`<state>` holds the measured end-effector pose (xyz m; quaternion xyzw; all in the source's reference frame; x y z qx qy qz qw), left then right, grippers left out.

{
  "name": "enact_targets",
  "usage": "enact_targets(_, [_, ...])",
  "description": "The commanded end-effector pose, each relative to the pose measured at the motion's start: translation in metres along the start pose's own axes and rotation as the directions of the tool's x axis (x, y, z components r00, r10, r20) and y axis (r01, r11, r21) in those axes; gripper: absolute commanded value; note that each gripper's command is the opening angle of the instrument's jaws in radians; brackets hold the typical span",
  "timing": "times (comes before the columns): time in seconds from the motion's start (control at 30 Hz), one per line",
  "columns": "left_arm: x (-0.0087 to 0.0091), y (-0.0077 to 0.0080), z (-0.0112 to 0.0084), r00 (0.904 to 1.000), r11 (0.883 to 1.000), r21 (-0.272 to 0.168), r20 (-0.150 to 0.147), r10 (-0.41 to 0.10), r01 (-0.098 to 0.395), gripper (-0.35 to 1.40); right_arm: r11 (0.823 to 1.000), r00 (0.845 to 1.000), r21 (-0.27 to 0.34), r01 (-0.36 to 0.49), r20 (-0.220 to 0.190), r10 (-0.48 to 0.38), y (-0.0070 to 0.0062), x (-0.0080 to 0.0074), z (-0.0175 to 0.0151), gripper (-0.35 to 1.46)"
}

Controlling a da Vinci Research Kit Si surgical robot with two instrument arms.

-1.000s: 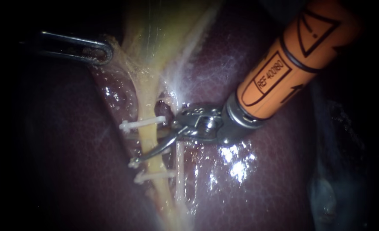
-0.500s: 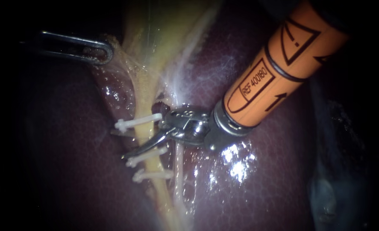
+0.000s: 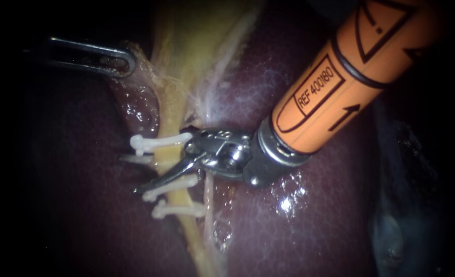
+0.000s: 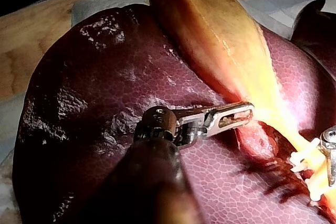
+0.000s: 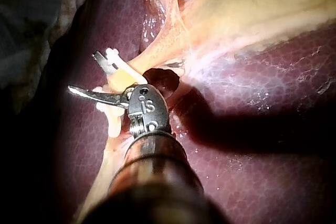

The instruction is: Go to the cutting position left tube

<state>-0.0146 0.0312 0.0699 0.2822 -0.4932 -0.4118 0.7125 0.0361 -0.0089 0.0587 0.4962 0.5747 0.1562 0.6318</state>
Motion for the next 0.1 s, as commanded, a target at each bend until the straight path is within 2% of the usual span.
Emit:
enact_targets(0.03, [0.0,0.0,0.0,1.0,1.0,0.0,0.0,0.0,0.0,-0.35,1.0,1.0,-0.001,0.001,0.001,-0.001,0.0003,-0.0003,0.0,1.18])
enact_targets(0.1, [0.0,0.0,0.0,1.0,1.0,0.0,0.0,0.0,0.0,-0.35,1.0,1.0,-0.001,0.002,0.002,-0.002,0.0005,-0.0006,-0.0001,1.16])
